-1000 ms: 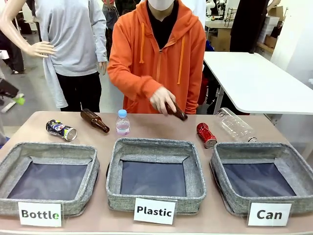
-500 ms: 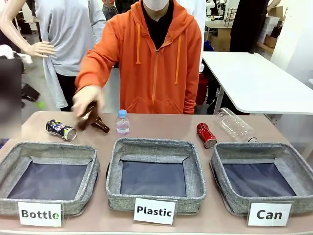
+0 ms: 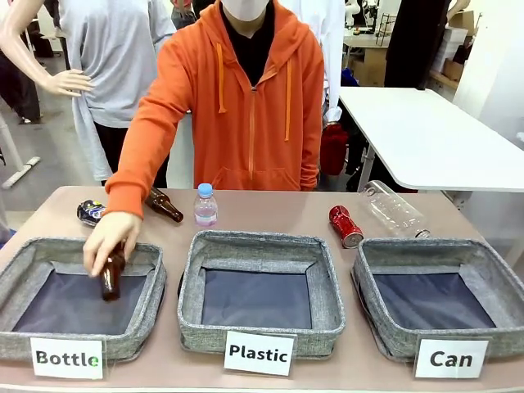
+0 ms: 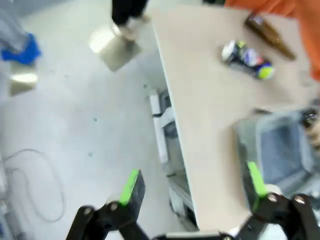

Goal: Sort the can waste into the basket.
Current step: Pick up the can waste from the table and place it in the right Fabric basket.

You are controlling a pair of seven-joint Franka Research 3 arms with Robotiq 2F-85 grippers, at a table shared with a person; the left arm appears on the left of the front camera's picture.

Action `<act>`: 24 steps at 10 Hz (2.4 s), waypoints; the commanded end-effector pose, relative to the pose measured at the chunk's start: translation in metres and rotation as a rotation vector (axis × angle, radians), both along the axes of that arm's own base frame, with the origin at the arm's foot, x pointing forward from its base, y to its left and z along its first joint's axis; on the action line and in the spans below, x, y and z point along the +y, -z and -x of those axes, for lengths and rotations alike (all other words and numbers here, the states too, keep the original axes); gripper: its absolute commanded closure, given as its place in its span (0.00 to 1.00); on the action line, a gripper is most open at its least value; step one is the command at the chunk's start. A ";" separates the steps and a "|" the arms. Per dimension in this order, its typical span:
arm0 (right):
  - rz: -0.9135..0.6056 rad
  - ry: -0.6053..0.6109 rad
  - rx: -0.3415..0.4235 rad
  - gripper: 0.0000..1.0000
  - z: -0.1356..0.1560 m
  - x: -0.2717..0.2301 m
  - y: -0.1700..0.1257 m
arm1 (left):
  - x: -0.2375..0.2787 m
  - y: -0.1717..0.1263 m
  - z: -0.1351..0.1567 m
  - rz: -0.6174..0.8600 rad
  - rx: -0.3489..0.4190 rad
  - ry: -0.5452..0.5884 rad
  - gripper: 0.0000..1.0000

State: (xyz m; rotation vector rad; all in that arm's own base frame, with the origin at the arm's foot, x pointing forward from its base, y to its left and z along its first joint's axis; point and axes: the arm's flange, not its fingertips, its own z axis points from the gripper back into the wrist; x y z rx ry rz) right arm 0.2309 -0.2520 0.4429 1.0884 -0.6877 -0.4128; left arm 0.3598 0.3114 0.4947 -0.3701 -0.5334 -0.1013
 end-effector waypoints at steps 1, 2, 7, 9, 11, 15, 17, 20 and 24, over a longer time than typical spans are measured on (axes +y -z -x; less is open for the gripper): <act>0.002 -0.001 -0.039 0.00 -0.002 -0.002 -0.001 | 0.053 0.023 0.086 0.204 -0.154 0.089 0.00; 0.002 -0.001 -0.039 0.00 -0.002 -0.002 -0.001 | 0.050 0.030 0.095 0.255 -0.192 0.095 0.00; 0.002 -0.001 -0.039 0.00 -0.002 -0.002 -0.001 | 0.028 0.035 0.091 0.292 -0.204 0.073 0.00; 0.002 -0.001 -0.039 0.00 -0.002 -0.002 -0.001 | 0.010 0.022 0.059 0.259 -0.147 0.063 0.00; 0.002 -0.001 -0.039 0.00 -0.002 -0.002 -0.001 | -0.034 0.004 0.016 0.114 -0.042 0.048 0.00; 0.002 -0.001 -0.039 0.00 -0.002 -0.002 -0.001 | -0.140 0.005 -0.078 -0.286 0.127 0.142 0.00; 0.002 -0.001 -0.039 0.00 -0.002 -0.002 -0.001 | -0.195 0.019 -0.119 -0.414 0.104 0.062 0.00; 0.002 -0.001 -0.039 0.00 -0.002 -0.002 -0.001 | -0.263 0.051 -0.176 -0.457 0.126 0.184 0.00; 0.002 -0.001 -0.039 0.00 -0.002 -0.002 -0.001 | -0.296 0.066 -0.207 -0.401 0.246 0.191 0.00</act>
